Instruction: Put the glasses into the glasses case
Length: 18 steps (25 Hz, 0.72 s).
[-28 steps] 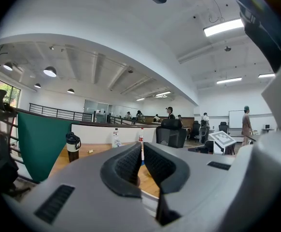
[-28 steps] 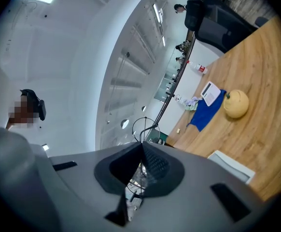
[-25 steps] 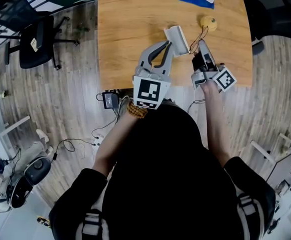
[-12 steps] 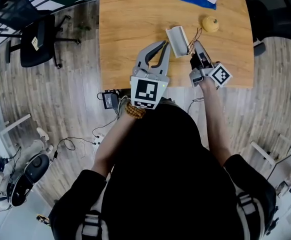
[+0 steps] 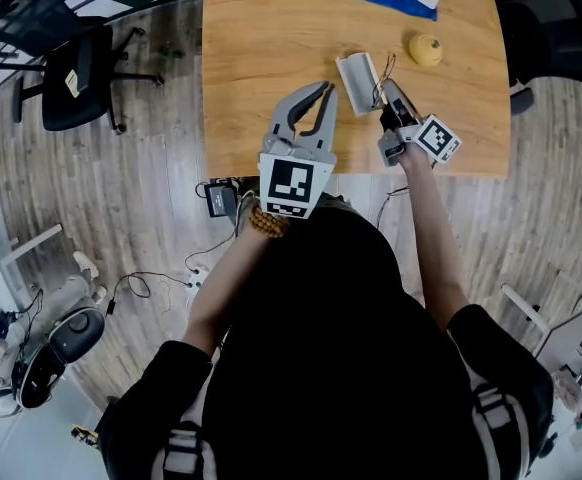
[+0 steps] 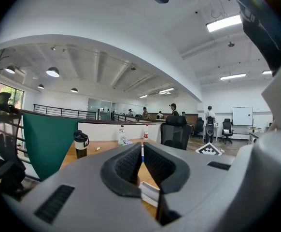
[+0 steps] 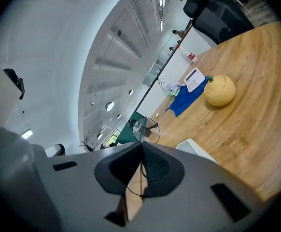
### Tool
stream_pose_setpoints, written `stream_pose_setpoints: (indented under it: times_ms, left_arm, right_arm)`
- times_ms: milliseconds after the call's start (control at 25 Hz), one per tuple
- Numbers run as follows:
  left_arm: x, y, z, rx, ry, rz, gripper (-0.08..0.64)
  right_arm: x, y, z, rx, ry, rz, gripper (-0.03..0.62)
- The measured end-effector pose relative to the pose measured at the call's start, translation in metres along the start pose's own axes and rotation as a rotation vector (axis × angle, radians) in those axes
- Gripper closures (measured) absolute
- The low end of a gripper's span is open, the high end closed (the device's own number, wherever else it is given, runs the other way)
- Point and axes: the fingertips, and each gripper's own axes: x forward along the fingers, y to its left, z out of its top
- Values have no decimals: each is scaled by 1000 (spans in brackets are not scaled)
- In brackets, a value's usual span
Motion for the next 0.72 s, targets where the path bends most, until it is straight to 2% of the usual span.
stream_pose_setpoints:
  times_ms: [120, 160, 480, 640, 720]
  left_arm:
    - [-1, 2, 0, 1, 2, 0, 528]
    - [-1, 2, 0, 1, 2, 1, 528]
    - [-6, 7, -3, 3, 13, 11, 528]
    - [-9, 8, -5, 2, 25, 14, 528]
    - [-10, 9, -7, 0, 28, 16, 528]
  right_arm:
    - [-2, -23, -4, -39, 43, -121, 577]
    - [-1, -27, -5, -56, 57, -137, 578]
    - [17, -48, -24, -191, 218, -165, 577]
    - [25, -51, -31, -203, 263, -174, 577]
    - [29, -55, -35, -239, 299, -190, 577]
